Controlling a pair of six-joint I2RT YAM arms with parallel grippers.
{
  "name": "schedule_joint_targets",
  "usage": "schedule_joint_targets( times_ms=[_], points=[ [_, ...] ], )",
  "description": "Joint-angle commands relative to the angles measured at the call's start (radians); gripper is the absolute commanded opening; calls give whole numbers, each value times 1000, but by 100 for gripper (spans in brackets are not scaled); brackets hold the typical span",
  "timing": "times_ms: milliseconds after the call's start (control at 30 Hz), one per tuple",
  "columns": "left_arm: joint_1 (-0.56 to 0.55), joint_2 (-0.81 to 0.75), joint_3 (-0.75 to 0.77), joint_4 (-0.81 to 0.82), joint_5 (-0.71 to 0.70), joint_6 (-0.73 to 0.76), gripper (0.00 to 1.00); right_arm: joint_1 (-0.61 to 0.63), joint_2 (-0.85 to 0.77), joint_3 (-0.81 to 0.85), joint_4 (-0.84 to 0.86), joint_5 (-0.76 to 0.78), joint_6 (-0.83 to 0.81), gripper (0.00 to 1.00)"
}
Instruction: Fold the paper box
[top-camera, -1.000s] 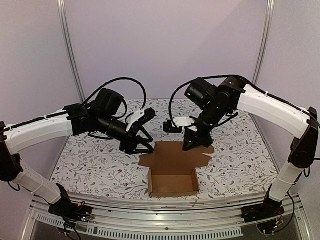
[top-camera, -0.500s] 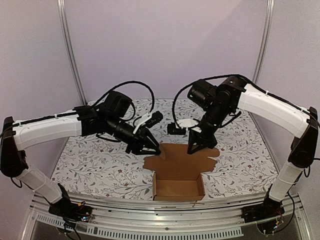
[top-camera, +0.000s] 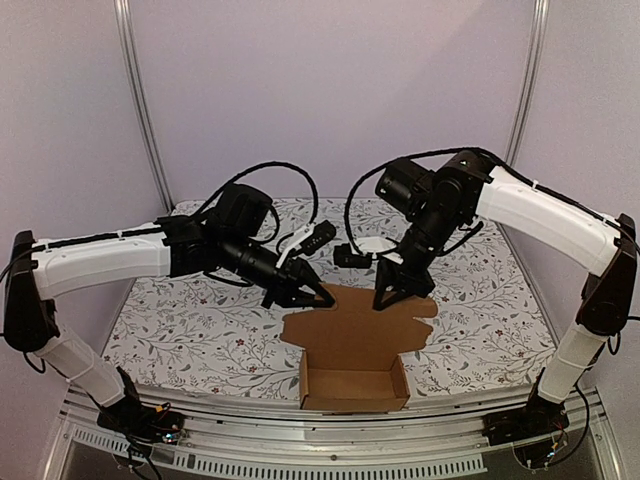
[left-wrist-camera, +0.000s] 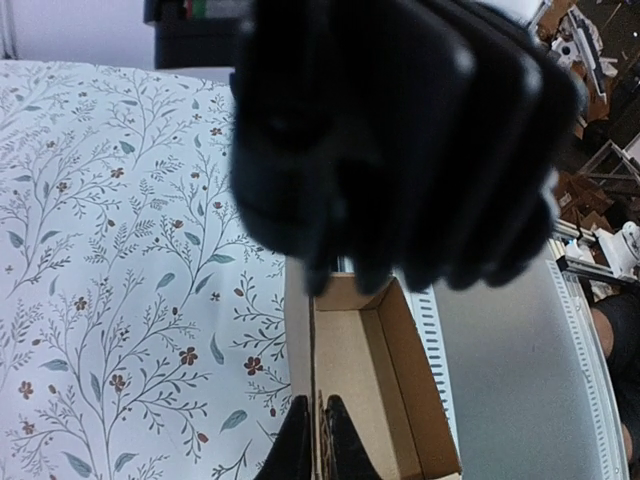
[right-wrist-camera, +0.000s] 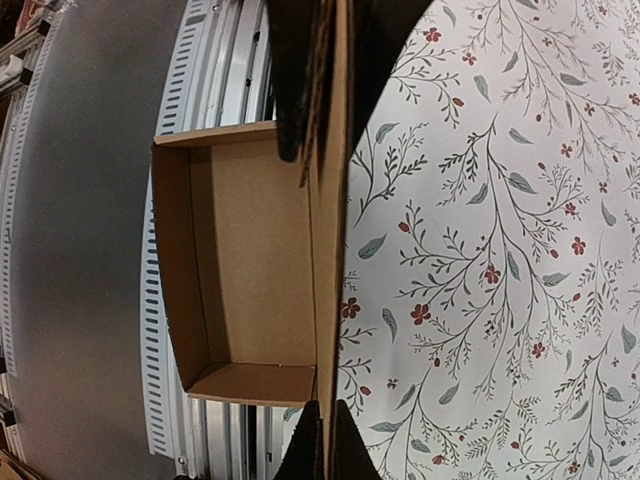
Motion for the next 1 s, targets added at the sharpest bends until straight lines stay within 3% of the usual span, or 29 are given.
schedule_joint_targets(
  times_ms=[0,100,267,333,433,700,800,967],
  points=[
    [-10,27,12,53,-18,-23,0,9,16,31,48,-68,1,0],
    [-10,26,7,47,-31,-31,0,10,10,28,52,-51,2,1],
    [-10,1,-3,29,-93,-50,0,-27,-39,-1,64,-1,18,16],
    [-10,-23,-18,37,-117,-56,0,-83,-82,-16,71,-16,39,30],
    [-10,-59,-68,93,-144,-72,0,-148,-112,-49,71,-15,77,39],
    [-10,-115,-142,136,-175,-103,0,-282,-182,-128,104,-32,129,40],
    [-10,-135,-156,138,-175,-113,0,-359,-204,-151,150,-8,138,36],
    [-10,-172,-197,208,-195,-143,0,-360,-208,-255,224,34,104,29]
  ],
)
